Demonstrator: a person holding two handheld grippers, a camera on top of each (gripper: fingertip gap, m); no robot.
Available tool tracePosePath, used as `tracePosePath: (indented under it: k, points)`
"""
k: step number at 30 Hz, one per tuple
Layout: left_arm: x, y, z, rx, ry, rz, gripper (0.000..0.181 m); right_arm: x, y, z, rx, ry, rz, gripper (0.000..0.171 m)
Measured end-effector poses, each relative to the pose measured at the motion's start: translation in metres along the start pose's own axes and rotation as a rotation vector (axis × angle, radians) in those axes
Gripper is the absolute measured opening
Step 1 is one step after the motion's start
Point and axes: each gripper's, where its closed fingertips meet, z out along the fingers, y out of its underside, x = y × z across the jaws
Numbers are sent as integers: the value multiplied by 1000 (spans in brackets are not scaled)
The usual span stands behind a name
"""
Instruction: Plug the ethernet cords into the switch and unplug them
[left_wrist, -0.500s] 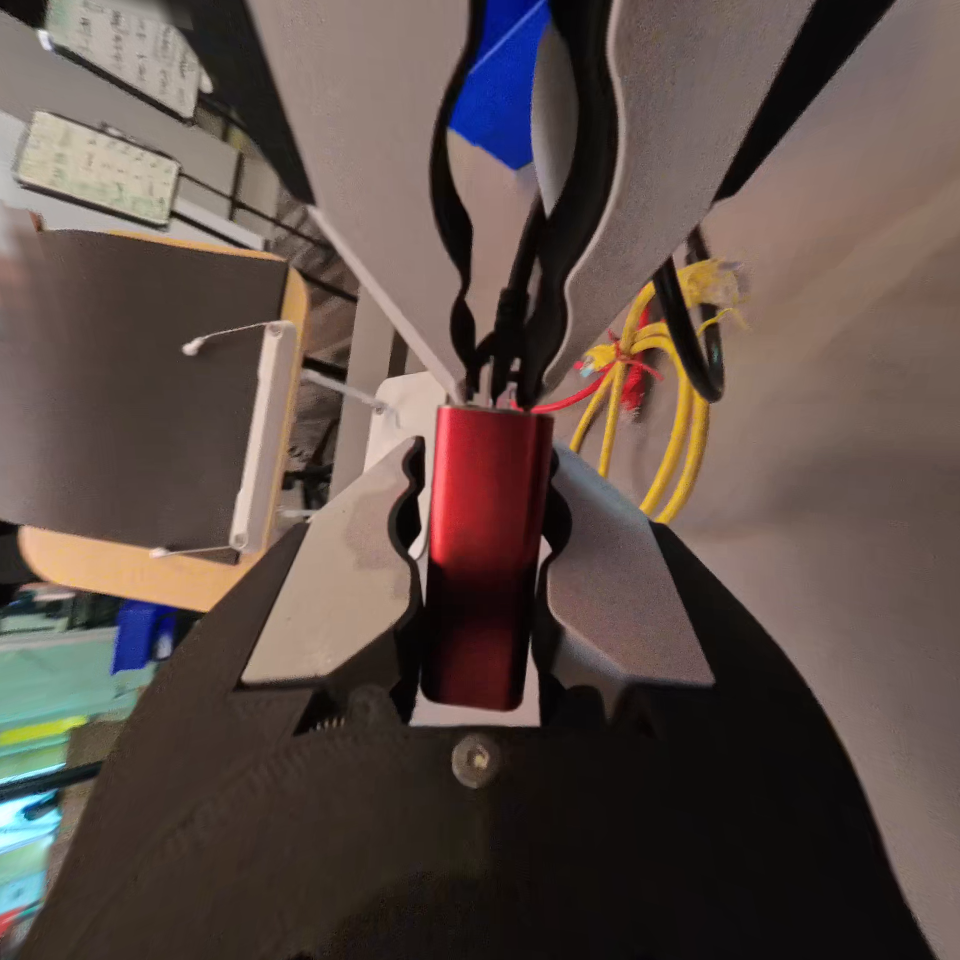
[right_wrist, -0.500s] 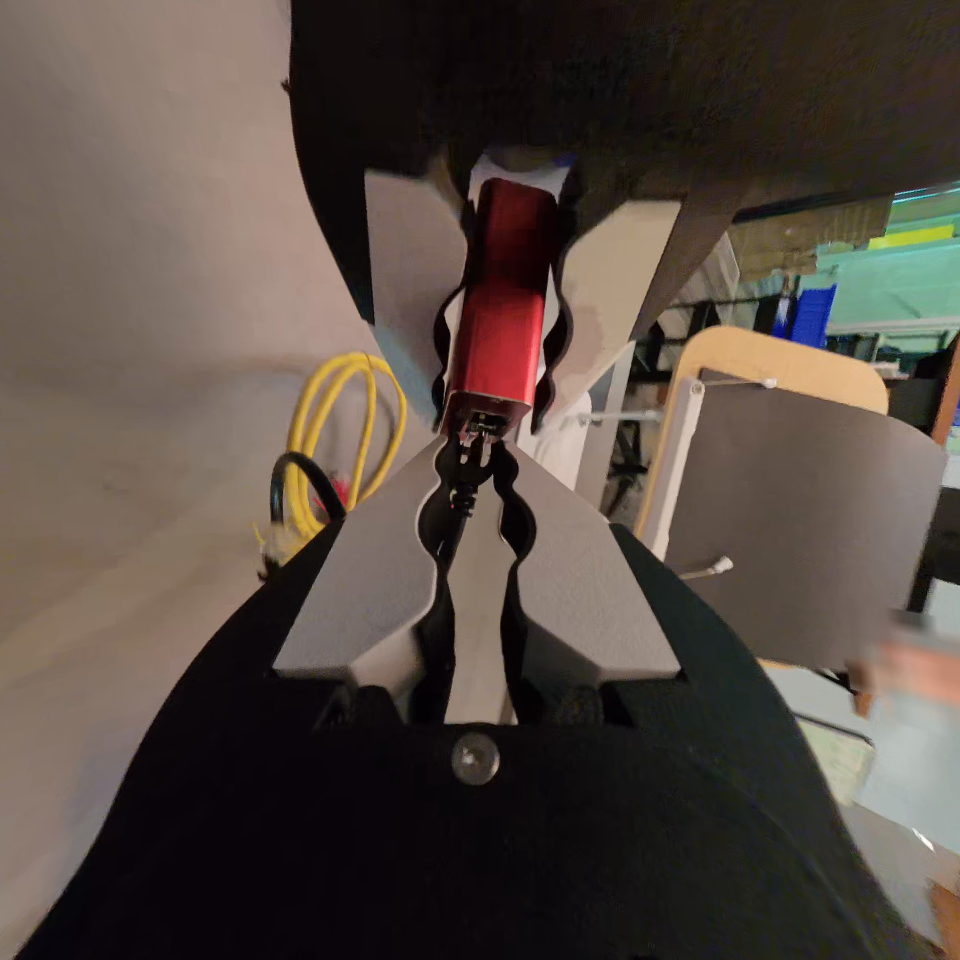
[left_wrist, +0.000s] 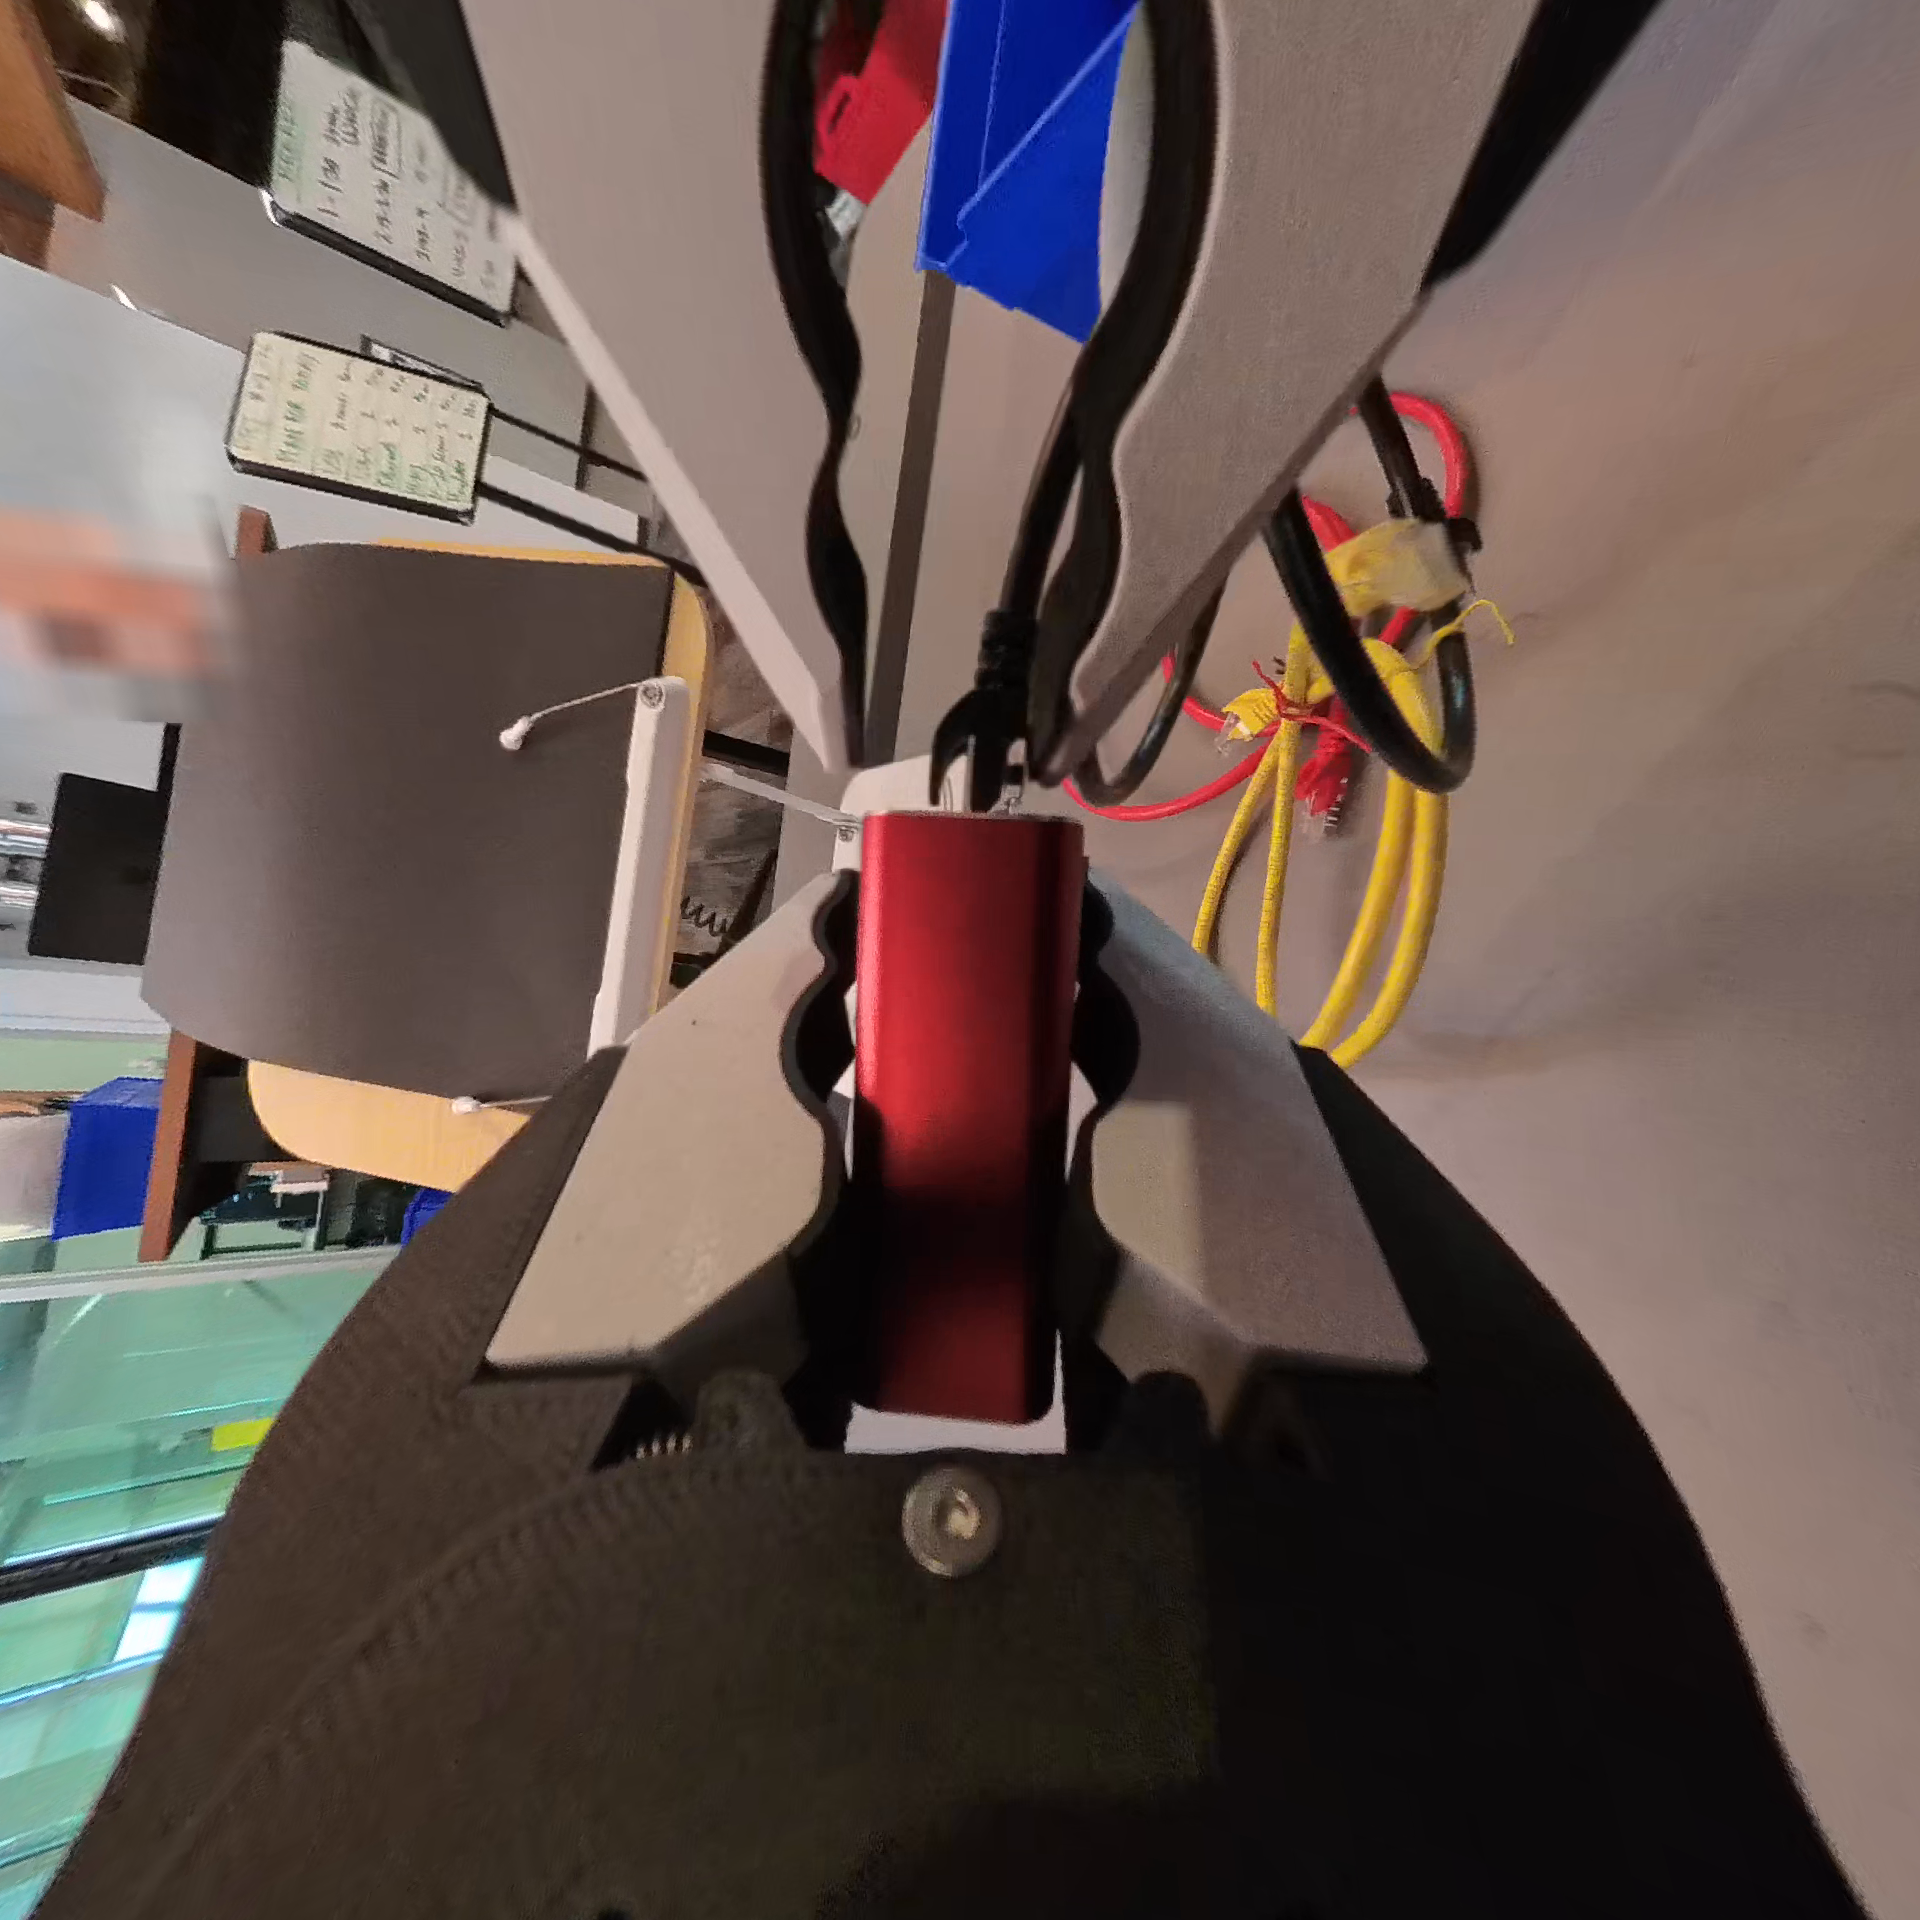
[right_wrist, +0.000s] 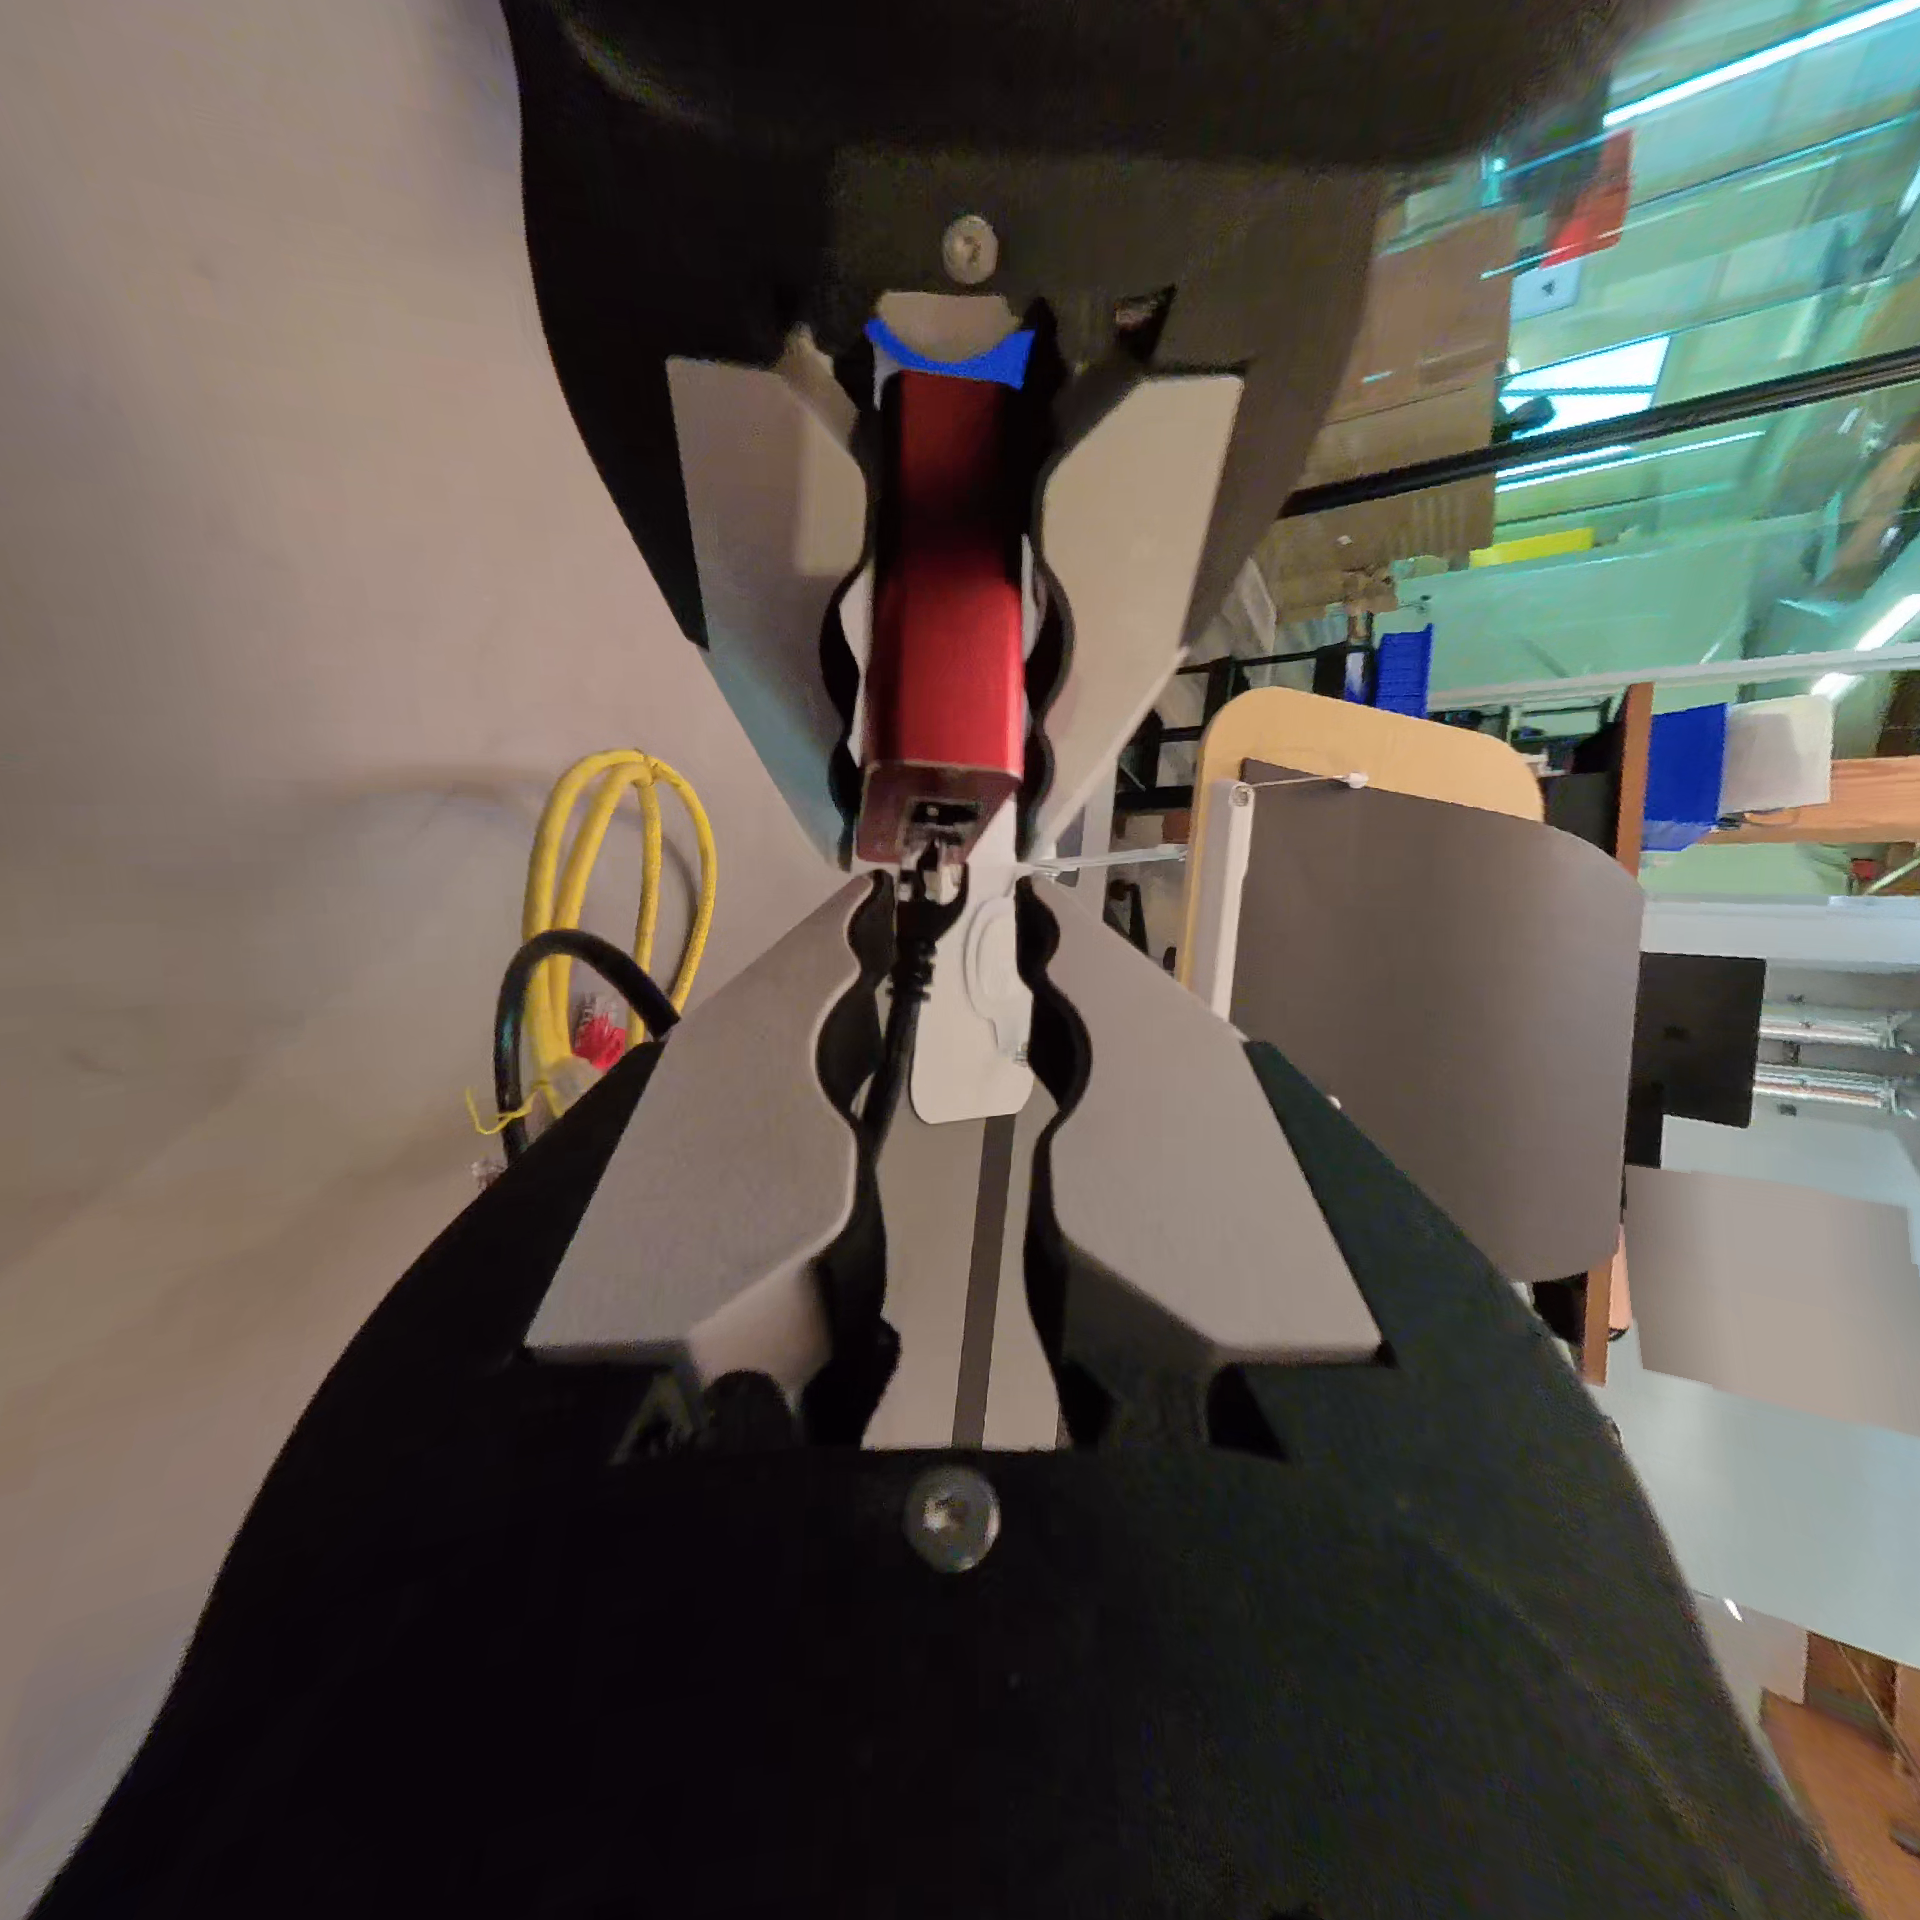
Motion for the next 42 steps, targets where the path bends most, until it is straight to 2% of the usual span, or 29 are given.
tracePosePath:
  k: [6,17,26,30,36,40,42]
  points:
    - [-1,-5,-2,29,23,-35,37,-2,-2,1,25,-16,12,13]
    - [0,-7,-3,39,30,-24,37,-4,-5,2,56,-28,-11,12]
    - [5,-6,1,18,30,-35,37,-10,-1,4,7,-86,-26,9]
    - [5,-5,2,4,21,-43,37,-11,0,4,20,-157,86,9]
    - [2,-3,4,-18,6,-48,37,-9,2,6,29,-197,148,9]
    - [8,1,5,-11,69,-84,37,-13,3,9,-89,-111,0,9]
    - [13,0,6,19,91,-114,37,-17,4,8,-94,-115,-35,8]
